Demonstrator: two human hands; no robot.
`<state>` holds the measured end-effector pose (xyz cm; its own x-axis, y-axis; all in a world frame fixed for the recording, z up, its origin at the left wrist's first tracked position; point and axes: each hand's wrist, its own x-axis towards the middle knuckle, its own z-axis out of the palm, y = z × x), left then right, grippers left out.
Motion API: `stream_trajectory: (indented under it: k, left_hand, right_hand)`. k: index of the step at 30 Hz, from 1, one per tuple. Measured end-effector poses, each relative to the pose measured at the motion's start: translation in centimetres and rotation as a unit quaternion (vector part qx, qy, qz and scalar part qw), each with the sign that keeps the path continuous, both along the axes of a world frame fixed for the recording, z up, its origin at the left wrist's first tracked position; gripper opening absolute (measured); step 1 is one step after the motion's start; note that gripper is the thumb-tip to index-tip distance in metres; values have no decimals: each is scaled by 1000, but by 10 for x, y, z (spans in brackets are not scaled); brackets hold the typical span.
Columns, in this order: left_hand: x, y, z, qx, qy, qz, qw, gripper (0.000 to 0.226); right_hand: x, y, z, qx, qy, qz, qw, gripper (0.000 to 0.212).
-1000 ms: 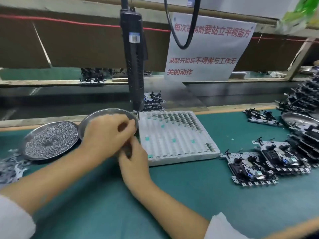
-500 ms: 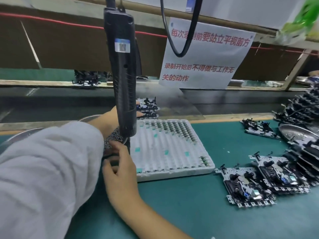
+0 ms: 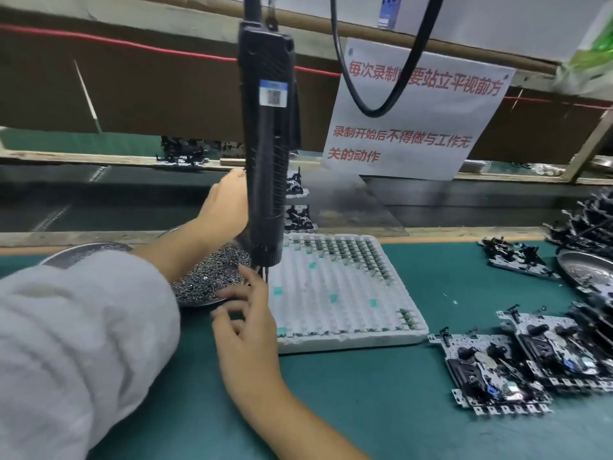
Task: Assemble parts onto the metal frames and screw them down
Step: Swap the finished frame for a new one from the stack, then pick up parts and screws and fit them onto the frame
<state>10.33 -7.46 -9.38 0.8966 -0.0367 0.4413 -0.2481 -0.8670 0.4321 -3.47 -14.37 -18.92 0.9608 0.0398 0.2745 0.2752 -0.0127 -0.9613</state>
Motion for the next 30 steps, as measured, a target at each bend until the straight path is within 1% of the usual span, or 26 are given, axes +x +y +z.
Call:
stream_trajectory:
  k: [2,4,6,10,12,14,16,18,20,22,24,25,26,27,29,30]
  left_hand:
    - [-6,16,2,0,-15,-16,1000,25]
    - [-19,42,5,16,-28,-32,999,46]
    - [-41,66,11,35,-40,-31,998,55]
    - [-100,98,8,53,-42,-26,997,44]
    - [-134,109,-3,63,-34,-41,997,43]
    - [-170,117,-17,74,-22,-59,995,45]
    - [-196,123,-34,96,-27,-59,993,49]
    - [-214,127,-48,104,-37,-53,992,44]
    - [-224,132,-57,115,-57,-49,991,30]
    - [-231,136,-65,128,-60,-51,989,32]
    - [-233,138,-72,143,-49,-57,987,35]
    - [-234,138,-75,151,-36,-56,986,42]
    - [-233,139,-78,159,-24,-57,985,48]
    - [-232,140,-81,165,-19,-61,984,49]
    - [-231,142,-83,174,-11,-75,982,36]
    - [-231,144,-82,175,0,-73,982,36]
  right_hand:
    - [-1,0,1,2,-1,1,1000,54]
    - [-2,-1,2,4,-4,-1,1000,53]
    - [-3,-1,3,3,-9,-3,1000,51]
    - [-8,1,3,3,-32,-24,999,45]
    - [-11,2,4,-7,-57,-44,997,42]
    - [-15,3,4,-37,-86,-63,994,39]
    - [-18,3,4,-85,-132,-77,985,42]
    - [-20,1,4,-138,-199,-74,967,43]
    - [-23,-1,4,-197,-262,-42,944,40]
    - [-26,-2,3,-240,-304,-2,922,43]
    - [-27,-3,2,-273,-331,13,903,43]
    - [-27,-3,2,-290,-340,17,895,42]
    - [-27,-3,3,-307,-346,23,886,39]
    - [-27,-3,3,-326,-348,35,878,35]
    - [-26,-2,1,-383,-349,76,852,33]
    - [-25,-1,0,-417,-347,96,835,35]
